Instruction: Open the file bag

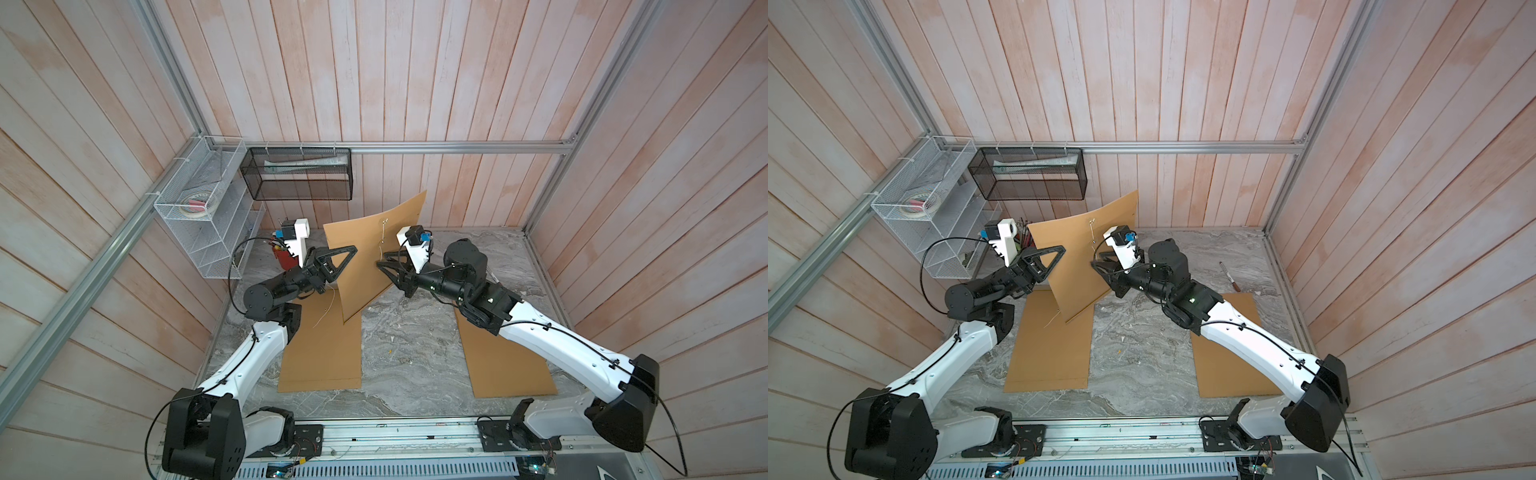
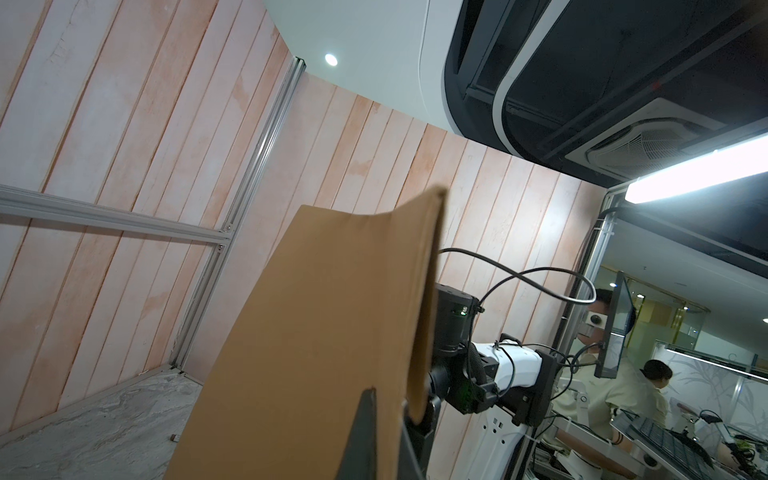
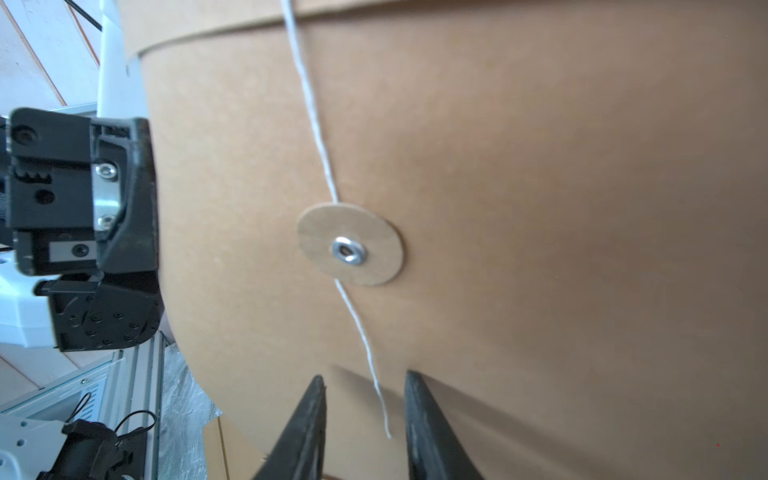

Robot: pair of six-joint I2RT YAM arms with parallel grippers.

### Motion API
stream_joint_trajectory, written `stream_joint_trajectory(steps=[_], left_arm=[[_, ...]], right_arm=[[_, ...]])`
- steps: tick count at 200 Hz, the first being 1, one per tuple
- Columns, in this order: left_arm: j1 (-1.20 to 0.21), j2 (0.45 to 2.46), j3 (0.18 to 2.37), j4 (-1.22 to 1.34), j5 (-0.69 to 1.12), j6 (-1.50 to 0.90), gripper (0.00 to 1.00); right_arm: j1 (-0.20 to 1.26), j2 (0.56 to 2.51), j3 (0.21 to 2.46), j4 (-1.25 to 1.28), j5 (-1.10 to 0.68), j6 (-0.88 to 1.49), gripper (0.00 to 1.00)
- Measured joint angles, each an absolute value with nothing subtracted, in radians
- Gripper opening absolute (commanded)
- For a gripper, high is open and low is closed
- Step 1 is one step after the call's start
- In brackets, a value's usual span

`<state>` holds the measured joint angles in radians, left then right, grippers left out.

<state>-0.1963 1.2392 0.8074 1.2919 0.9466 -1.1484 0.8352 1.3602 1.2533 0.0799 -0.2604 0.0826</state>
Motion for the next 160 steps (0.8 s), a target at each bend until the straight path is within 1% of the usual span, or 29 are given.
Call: stream_joint_trajectory(steps=[55,123,147,160], left_arm=[[-0.196,1.24,0.807,1.3,0.961,-1.157,0.0],[-0.196,1.24,0.807,1.31,0.961,-1.164,0.0],[-0.196,1.24,0.807,1.314,0.961,-1.168,0.0],[-0.196,1.24,0.807,1.318,0.961,-1.171,0.0]], right_arm=[[0.835,1.393,1.253,0.091,-0.271,0.082,0.24],[0.835,1.393,1.254,0.129,-0.27,0.082,0.24],[0.835,1.393,1.256,0.141,-0.268,0.083,0.19],[0.835,1.394,1.259,0.145,-0.265,0.083,0.14]])
